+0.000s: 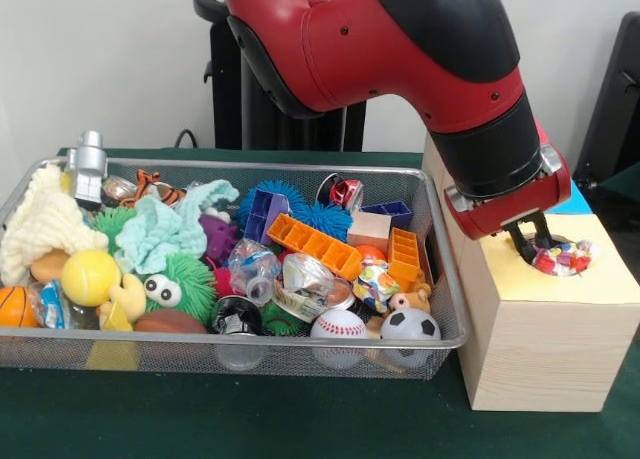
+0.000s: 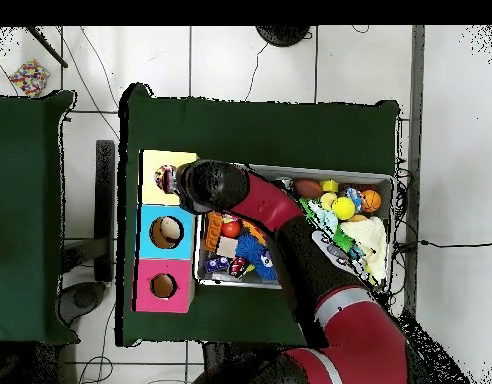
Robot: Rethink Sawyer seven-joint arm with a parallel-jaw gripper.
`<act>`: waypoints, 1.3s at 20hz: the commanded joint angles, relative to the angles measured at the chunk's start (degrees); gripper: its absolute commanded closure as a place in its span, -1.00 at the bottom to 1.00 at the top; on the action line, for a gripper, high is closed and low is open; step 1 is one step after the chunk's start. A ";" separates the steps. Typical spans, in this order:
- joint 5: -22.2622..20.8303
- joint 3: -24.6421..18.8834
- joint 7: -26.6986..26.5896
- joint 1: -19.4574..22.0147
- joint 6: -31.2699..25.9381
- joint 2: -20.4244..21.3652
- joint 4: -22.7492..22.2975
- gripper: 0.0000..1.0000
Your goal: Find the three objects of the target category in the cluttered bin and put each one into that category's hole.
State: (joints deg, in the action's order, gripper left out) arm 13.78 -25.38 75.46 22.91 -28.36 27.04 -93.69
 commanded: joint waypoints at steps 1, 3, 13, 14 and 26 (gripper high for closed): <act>1.03 -1.51 8.86 1.98 -2.67 0.90 -3.06 1.00; 1.17 -1.62 8.95 1.94 -2.34 0.83 -2.73 1.00; 1.17 -1.55 8.75 1.84 -2.89 0.92 -2.62 -1.00; 1.18 -1.48 8.79 1.78 -3.00 0.92 -2.54 -1.00; 0.64 -2.16 8.24 1.94 -1.42 0.62 -1.72 -1.00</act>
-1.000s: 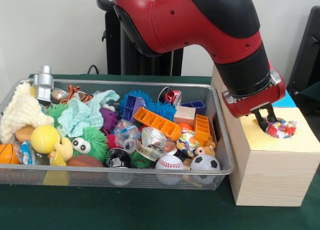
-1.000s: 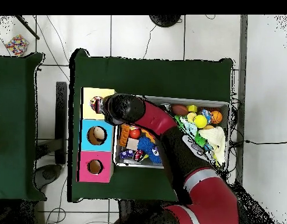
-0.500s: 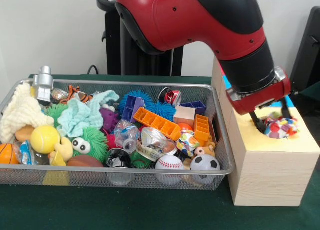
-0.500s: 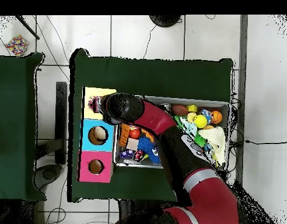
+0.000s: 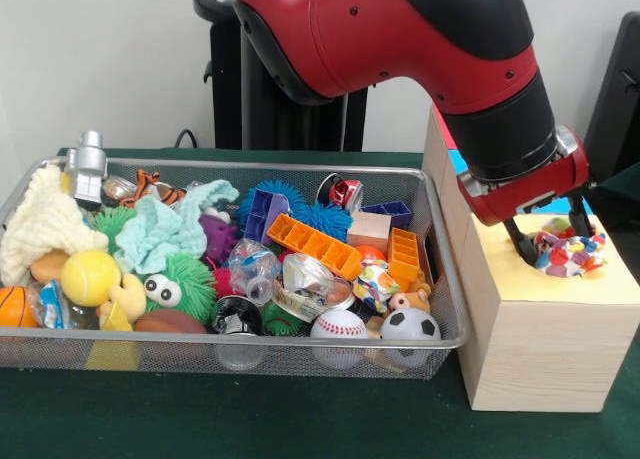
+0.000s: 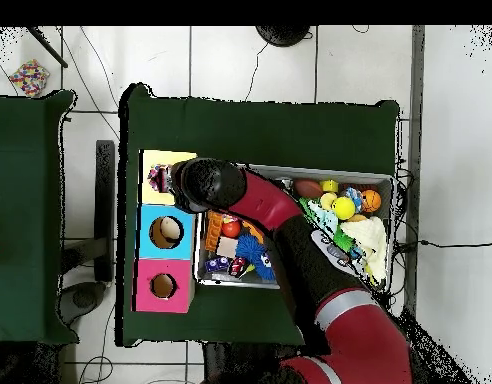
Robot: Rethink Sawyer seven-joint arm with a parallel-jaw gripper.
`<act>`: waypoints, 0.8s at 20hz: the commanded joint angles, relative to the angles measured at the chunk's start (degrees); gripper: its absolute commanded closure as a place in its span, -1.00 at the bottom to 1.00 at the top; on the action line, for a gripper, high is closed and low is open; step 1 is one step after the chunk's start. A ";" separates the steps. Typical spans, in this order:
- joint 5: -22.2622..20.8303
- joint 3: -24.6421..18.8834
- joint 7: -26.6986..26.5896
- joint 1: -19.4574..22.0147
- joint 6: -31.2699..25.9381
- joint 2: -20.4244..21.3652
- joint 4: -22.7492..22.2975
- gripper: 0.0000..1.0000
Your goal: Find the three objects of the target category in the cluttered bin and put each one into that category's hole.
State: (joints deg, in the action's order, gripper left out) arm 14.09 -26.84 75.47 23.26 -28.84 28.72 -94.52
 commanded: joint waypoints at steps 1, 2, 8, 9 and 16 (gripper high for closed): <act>0.31 -0.28 8.45 1.37 -1.46 -0.79 -0.74 -1.00; 0.29 0.13 8.67 1.13 -1.96 -0.52 -0.59 -1.00; 0.07 1.14 8.70 0.68 -4.27 -0.38 0.03 -1.00; 0.00 1.27 8.73 0.62 -4.33 -0.31 0.04 -1.00; -0.40 2.39 9.01 -0.18 -5.51 -0.12 0.98 1.00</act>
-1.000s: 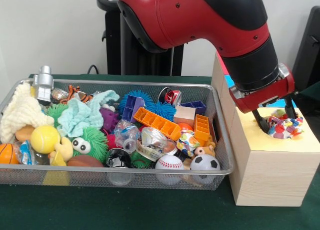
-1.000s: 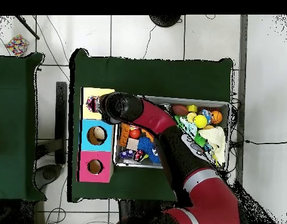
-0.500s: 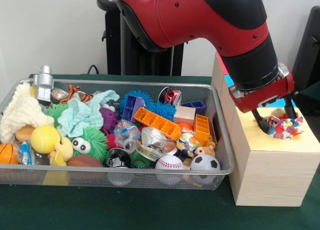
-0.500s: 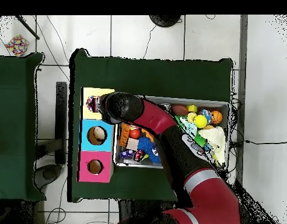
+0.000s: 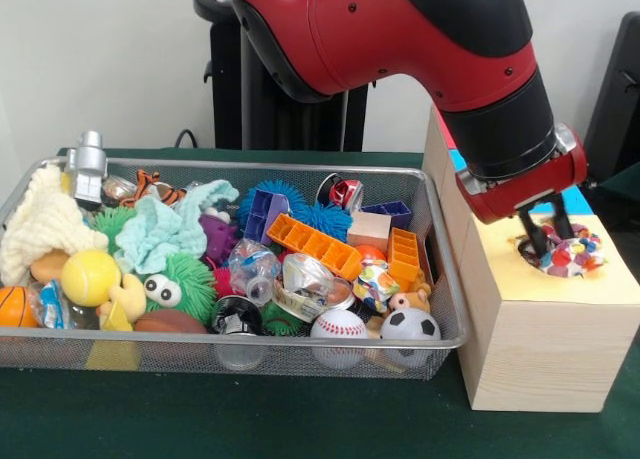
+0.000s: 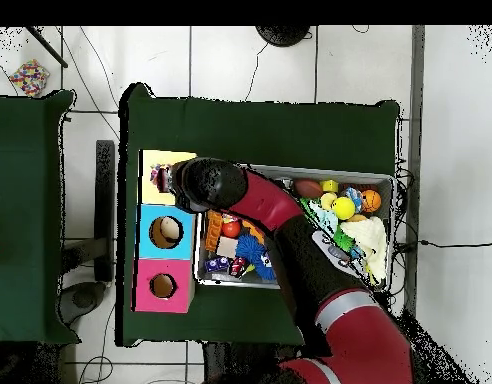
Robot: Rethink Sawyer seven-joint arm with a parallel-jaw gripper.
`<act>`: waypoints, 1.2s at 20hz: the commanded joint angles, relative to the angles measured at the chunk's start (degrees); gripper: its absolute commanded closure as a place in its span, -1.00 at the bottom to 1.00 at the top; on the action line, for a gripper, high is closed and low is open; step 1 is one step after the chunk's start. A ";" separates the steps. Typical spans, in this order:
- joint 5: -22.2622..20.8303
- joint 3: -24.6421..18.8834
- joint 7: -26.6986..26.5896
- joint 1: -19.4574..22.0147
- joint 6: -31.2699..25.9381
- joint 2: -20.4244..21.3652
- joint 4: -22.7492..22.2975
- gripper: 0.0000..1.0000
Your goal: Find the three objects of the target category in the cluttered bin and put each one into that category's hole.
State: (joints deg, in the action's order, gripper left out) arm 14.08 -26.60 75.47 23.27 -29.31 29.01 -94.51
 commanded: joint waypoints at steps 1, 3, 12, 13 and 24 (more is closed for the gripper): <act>-0.38 2.15 9.01 -0.20 -5.01 -0.37 0.88 1.00; -0.40 2.33 9.06 -0.34 -5.18 -0.36 1.06 1.00; -1.59 3.91 8.04 -1.67 -6.00 -0.49 4.07 1.00; -1.82 4.23 7.89 -1.81 -6.15 -0.52 4.35 1.00; -8.04 23.50 13.82 -11.45 -10.19 -5.90 13.37 1.00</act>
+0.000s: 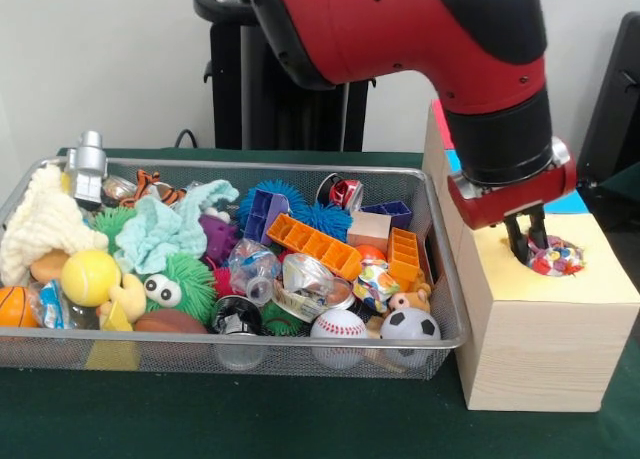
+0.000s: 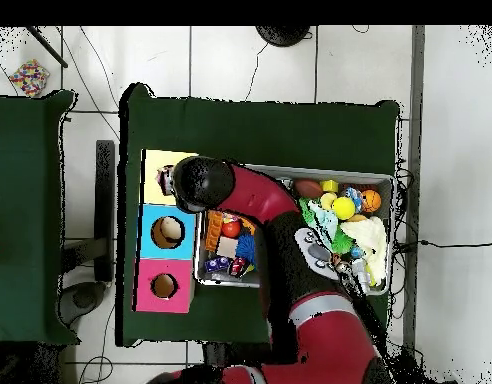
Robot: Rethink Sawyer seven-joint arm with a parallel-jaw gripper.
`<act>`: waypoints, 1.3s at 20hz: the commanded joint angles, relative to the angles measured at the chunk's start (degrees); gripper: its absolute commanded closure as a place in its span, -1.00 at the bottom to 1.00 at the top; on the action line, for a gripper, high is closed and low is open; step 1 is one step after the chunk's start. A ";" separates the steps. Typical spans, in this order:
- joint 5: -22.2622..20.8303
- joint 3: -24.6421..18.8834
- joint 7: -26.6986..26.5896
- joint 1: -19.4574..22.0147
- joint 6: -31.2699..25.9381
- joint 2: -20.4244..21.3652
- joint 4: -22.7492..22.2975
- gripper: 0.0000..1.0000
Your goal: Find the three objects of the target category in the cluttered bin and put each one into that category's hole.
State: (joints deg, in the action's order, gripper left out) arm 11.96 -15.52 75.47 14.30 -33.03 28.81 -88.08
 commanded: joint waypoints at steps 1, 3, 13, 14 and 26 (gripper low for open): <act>-5.95 12.91 13.61 -2.88 -6.85 -5.94 7.29 1.00; -5.74 13.83 13.18 -3.58 -7.13 -6.51 8.03 1.00; -4.36 14.12 11.50 -4.19 -3.56 -10.20 9.82 1.00; -4.22 13.92 11.38 -4.09 -3.12 -10.21 9.56 1.00; -3.05 9.93 9.15 -1.51 -0.45 -9.31 6.62 -1.00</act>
State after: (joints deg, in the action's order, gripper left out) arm 11.06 -9.51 75.47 7.28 -34.96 24.00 -79.54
